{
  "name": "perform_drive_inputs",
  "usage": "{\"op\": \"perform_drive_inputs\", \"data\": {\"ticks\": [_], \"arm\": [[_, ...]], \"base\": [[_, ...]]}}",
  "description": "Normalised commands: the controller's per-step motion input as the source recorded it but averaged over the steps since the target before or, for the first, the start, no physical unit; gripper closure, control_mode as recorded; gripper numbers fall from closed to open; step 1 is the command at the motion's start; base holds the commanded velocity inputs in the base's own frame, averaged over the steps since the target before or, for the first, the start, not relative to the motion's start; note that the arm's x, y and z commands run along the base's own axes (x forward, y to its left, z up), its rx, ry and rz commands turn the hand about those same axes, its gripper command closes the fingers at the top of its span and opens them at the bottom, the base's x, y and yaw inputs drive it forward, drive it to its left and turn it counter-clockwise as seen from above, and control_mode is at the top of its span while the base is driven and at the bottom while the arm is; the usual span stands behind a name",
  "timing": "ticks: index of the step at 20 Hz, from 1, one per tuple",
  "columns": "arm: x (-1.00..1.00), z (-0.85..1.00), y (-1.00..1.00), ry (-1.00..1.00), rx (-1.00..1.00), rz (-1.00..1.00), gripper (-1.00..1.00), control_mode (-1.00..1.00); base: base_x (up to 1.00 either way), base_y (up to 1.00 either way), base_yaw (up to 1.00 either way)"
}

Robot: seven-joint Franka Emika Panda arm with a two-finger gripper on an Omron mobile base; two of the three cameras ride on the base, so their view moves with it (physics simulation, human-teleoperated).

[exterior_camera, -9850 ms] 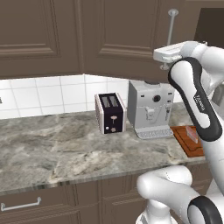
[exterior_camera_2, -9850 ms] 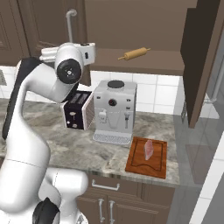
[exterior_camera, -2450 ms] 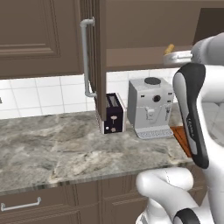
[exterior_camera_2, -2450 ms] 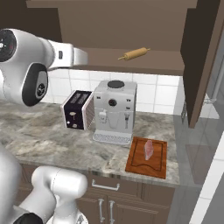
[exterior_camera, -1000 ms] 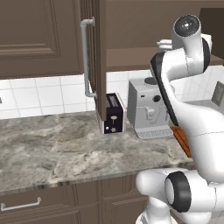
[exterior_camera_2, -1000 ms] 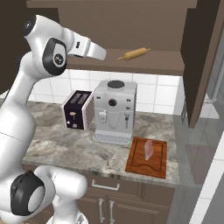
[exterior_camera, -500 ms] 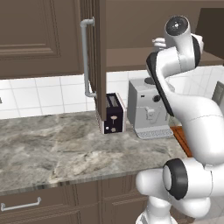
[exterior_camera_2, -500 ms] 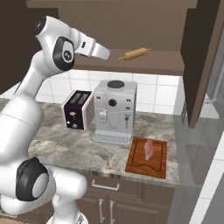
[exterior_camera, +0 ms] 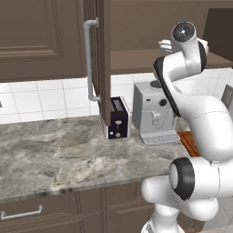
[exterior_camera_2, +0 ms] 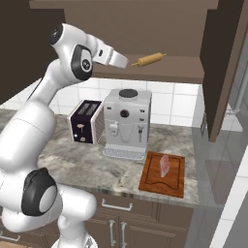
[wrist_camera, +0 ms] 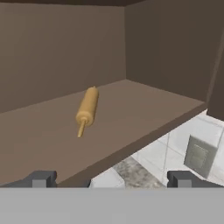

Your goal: Open the cabinet, retrieve the rolling pin, and place it next to the meat on the cutting board to prepare for tenderizing.

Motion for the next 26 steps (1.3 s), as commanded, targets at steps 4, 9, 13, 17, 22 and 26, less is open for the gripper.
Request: {"op": "perform_drive_inputs", "data": {"ticks": [4,9,13,17,22,26], "arm": [[0.43,0.00,-0.05,0.01,0.08,0.00,-1.00,-1.00],[0.43,0.00,-0.13,0.03,0.08,0.01,-1.00,-1.00],[0.34,-0.01,-0.16,0.00,0.01,0.02,-1.00,-1.00],[0.30,-0.01,-0.14,0.00,0.00,0.01,-1.00,-1.00],[0.28,-0.03,-0.12,0.00,0.00,0.02,-1.00,-1.00],[0.28,-0.06,-0.07,0.00,0.00,0.02,-1.00,-1.00]], "base": [[0.00,0.00,0.00],[0.00,0.00,0.00],[0.00,0.00,0.00],[0.00,0.00,0.00],[0.00,0.00,0.00],[0.00,0.00,0.00]]}}
